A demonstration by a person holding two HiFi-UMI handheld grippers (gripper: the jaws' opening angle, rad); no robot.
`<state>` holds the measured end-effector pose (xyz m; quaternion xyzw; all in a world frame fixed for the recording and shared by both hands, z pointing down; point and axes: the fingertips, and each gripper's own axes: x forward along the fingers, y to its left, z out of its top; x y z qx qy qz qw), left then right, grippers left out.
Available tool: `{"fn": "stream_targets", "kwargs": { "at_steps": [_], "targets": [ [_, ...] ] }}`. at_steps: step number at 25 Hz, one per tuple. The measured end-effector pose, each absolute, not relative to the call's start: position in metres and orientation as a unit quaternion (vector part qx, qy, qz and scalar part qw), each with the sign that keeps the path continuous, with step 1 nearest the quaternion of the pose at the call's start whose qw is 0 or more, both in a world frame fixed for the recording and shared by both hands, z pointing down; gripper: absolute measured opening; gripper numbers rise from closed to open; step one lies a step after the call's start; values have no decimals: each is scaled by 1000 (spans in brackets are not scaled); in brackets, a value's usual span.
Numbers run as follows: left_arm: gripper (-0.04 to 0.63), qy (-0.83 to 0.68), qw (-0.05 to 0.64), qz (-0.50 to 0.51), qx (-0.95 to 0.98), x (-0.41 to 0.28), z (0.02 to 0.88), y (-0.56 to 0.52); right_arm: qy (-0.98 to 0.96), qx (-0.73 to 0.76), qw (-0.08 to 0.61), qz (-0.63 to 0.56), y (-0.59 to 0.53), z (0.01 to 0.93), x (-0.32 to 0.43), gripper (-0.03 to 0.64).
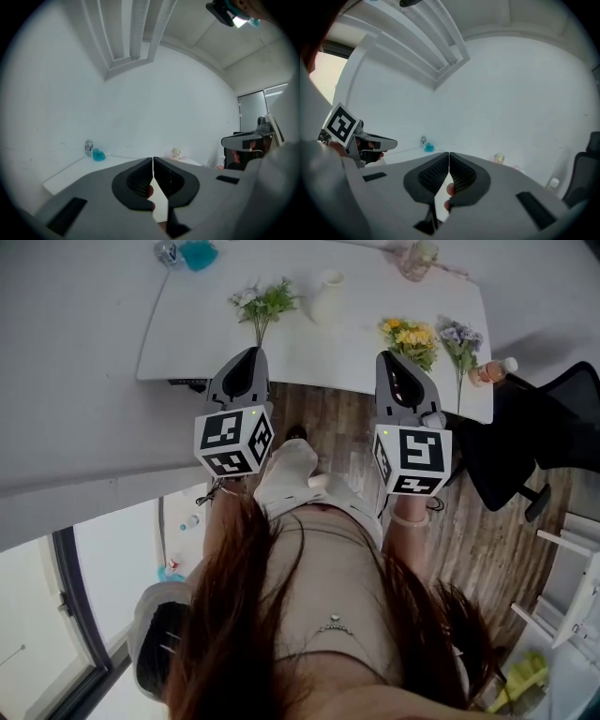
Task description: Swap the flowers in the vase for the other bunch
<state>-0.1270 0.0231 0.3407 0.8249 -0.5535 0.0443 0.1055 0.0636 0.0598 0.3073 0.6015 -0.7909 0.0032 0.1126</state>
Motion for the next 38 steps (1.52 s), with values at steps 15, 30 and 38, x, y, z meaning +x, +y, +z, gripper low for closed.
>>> {"fn": "stream_targets", "kwargs": {
  "at_steps": [15, 30, 38],
  "targets": [
    [3, -553, 92, 46, 827, -120, 333, 85, -791, 603, 101, 11, 112, 312, 72, 27],
    [3, -553, 80, 55, 827, -107, 343, 106, -788, 609, 90, 16, 137, 319, 90, 26],
    [3, -554, 78, 61, 827, -103, 354, 105, -781, 616, 99, 33, 132, 330, 91, 26]
  ]
}}
